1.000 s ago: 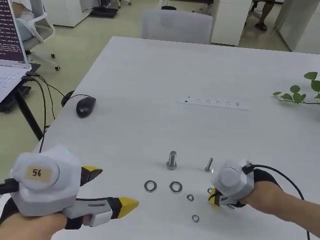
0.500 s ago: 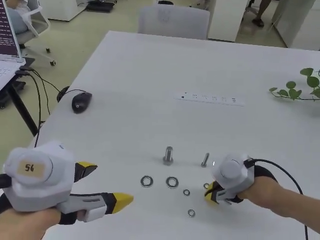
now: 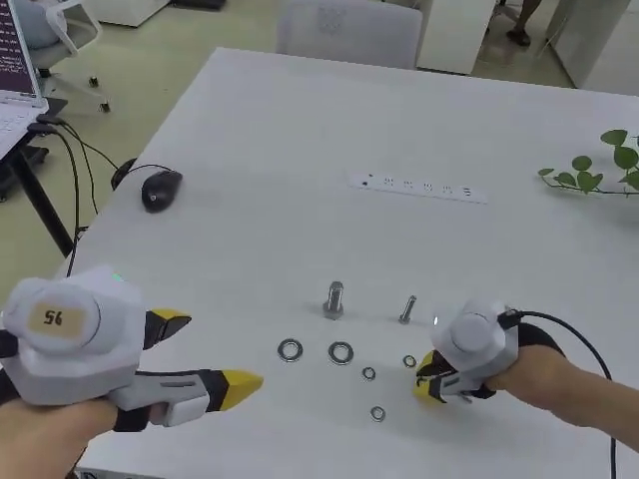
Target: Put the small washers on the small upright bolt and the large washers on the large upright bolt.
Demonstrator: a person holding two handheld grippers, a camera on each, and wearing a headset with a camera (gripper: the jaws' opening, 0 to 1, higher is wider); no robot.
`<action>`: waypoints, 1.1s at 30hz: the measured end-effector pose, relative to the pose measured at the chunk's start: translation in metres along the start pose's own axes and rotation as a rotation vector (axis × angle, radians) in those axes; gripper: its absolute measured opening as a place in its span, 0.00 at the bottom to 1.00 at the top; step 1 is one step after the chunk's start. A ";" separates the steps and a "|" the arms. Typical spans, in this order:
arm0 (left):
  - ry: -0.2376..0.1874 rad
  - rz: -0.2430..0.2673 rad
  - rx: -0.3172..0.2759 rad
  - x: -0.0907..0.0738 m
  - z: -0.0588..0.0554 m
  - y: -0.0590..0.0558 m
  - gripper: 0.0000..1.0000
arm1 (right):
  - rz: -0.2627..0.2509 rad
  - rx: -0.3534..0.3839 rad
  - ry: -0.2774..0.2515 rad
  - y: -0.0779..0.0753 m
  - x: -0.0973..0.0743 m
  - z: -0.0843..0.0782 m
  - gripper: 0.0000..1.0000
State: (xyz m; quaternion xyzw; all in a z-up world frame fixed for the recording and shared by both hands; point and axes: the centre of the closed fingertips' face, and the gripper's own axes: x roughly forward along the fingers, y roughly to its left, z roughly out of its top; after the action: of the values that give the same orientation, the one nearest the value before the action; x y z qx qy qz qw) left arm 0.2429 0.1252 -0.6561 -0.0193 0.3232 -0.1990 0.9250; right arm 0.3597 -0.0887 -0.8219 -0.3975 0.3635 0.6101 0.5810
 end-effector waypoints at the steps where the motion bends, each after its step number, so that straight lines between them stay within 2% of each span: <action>1: 0.001 0.001 0.000 0.000 0.000 0.000 0.68 | -0.001 -0.003 0.008 0.000 0.000 -0.002 0.18; 2: 0.001 0.001 0.000 0.000 -0.001 0.001 0.68 | 0.004 -0.012 0.025 0.000 0.000 -0.006 0.18; 3: 0.002 0.001 0.000 0.000 -0.001 0.001 0.68 | 0.000 -0.008 0.014 -0.001 0.000 -0.005 0.18; 7: 0.000 0.005 -0.001 -0.001 -0.001 0.002 0.68 | 0.001 -0.042 0.044 -0.001 -0.002 -0.008 0.18; 15: -0.003 0.000 0.002 0.002 0.002 -0.001 0.68 | 0.020 -0.076 0.107 0.001 0.000 -0.006 0.17; 20: -0.004 -0.006 0.007 0.004 0.004 -0.004 0.68 | 0.018 -0.062 0.132 -0.001 0.001 -0.007 0.15; 23: -0.004 -0.008 0.008 0.004 0.004 -0.005 0.68 | 0.011 -0.036 0.128 -0.001 0.000 -0.007 0.15; 29: -0.005 -0.001 0.008 0.002 0.004 -0.002 0.68 | -0.008 0.063 0.074 -0.002 0.000 -0.007 0.15; 33: -0.005 0.006 0.006 0.000 0.004 0.000 0.68 | -0.007 0.088 0.065 -0.003 0.001 -0.007 0.15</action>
State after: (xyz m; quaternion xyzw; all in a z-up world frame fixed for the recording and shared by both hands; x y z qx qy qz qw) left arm 0.2454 0.1252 -0.6529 -0.0160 0.3201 -0.1974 0.9265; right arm 0.3627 -0.0944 -0.8251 -0.3925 0.4070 0.5784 0.5880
